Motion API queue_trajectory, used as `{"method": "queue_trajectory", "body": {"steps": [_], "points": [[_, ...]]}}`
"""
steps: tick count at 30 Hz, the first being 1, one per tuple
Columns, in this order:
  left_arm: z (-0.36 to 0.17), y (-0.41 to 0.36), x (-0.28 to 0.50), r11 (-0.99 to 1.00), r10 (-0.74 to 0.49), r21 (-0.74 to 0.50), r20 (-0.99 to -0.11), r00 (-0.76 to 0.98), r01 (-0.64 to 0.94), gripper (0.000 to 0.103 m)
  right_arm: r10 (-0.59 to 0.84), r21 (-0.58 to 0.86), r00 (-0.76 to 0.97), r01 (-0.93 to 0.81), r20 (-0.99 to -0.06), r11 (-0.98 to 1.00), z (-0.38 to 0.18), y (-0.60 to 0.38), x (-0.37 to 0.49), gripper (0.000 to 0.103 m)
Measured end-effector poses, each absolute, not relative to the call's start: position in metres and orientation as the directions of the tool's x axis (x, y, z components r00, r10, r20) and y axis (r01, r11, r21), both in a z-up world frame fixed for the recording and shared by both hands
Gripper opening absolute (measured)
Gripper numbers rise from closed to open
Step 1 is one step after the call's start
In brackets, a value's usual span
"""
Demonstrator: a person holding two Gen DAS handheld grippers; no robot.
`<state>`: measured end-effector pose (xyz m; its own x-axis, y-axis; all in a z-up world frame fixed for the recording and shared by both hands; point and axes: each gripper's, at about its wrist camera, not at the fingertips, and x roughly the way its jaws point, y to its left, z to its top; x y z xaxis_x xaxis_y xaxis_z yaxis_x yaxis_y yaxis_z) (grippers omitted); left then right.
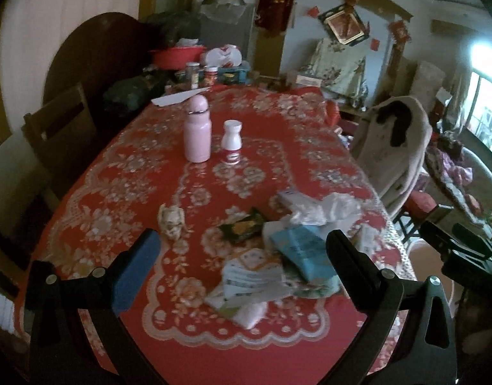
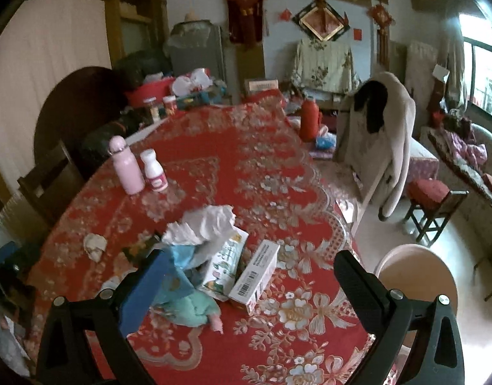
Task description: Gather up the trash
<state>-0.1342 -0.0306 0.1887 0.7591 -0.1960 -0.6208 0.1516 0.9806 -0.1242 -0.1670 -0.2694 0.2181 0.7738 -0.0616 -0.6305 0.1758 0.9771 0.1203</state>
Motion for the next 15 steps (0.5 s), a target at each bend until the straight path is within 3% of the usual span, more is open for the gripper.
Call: {"method": "queue_trajectory", "body": {"steps": [15], "points": [[0.207, -0.046, -0.155, 0.976, -0.218, -0.114, -0.571, 0.792, 0.187, 0.102, -0.073, 0.147, 0.822, 0.186, -0.564, 0.971, 0.24, -0.271, -0.198, 0.103]]}}
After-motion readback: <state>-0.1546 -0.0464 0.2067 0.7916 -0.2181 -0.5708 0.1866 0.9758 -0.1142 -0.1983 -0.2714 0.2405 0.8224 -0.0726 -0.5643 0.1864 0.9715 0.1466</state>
